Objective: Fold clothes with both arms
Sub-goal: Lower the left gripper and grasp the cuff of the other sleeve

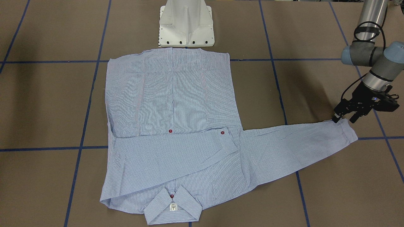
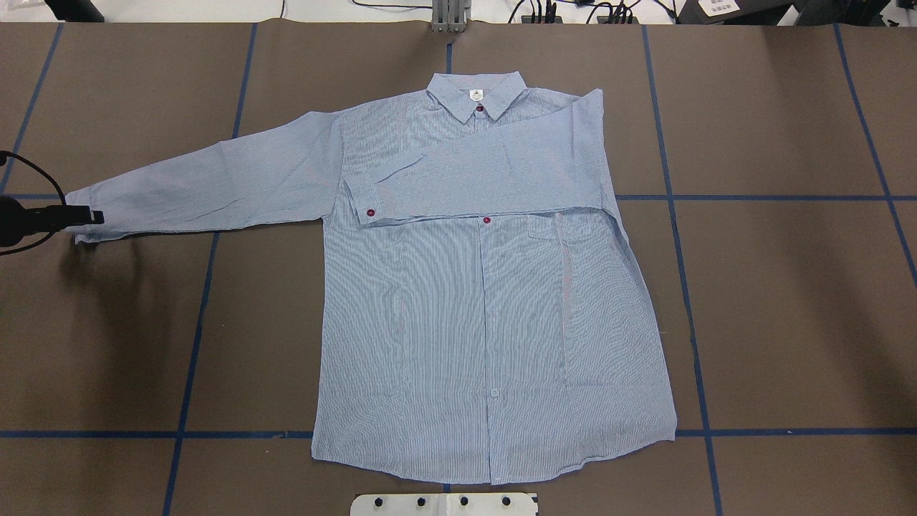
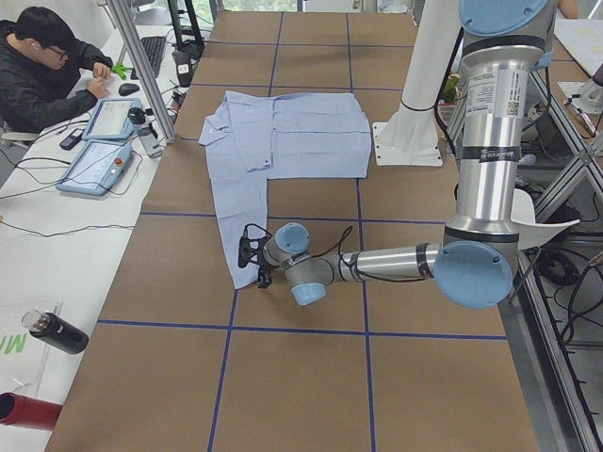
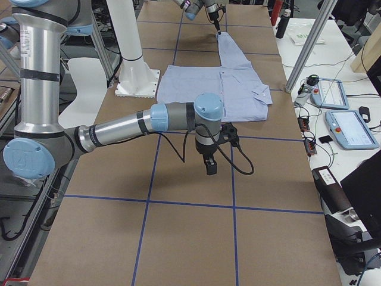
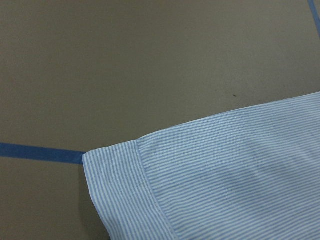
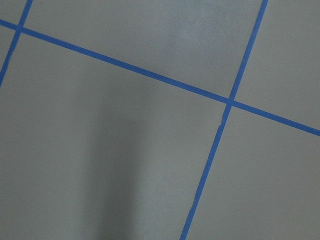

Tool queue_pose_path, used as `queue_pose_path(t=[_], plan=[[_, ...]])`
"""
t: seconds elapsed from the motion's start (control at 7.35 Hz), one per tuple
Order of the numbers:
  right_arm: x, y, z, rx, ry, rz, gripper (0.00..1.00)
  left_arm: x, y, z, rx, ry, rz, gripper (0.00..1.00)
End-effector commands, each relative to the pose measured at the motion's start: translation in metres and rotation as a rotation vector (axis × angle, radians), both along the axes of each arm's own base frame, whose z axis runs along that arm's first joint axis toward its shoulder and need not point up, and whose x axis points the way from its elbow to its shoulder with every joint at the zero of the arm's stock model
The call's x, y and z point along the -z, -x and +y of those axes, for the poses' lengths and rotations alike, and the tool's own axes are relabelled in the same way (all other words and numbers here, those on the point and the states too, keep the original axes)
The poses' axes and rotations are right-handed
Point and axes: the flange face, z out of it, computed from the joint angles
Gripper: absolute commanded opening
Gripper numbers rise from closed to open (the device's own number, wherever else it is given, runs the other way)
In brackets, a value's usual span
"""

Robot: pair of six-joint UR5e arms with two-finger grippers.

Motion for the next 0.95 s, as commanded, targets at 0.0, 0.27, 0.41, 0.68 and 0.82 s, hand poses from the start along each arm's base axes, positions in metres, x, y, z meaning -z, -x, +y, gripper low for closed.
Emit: queue_pose_path(t=[0.0, 0.27, 0.41, 0.68, 0.82], plan=[[0.0, 0.0, 0.0, 0.0, 0.001, 0.0, 1.0, -0.001, -0.002, 0.001, -0.003, 0.0, -0.003, 1.0], [0.0, 0.0, 0.0, 0.001, 0.0, 0.0, 1.0, -0.007, -0.004, 0.003, -0.009, -0.001, -0.002, 0.94], [0.0, 0.0, 0.0, 0.001, -0.002, 0.0, 1.0, -0.011, -0.003, 0.004, -0.009, 0.003, -0.004, 0.89], [0.0, 0.0, 0.0, 0.001, -0.002, 0.0, 1.0, -0.011, -0.003, 0.004, -0.009, 0.0, -0.003, 0.63], [0.001, 0.0, 0.0, 0.001, -0.003, 0.0, 1.0, -0.009, -0.003, 0.004, -0.012, -0.005, -0.001, 0.44]])
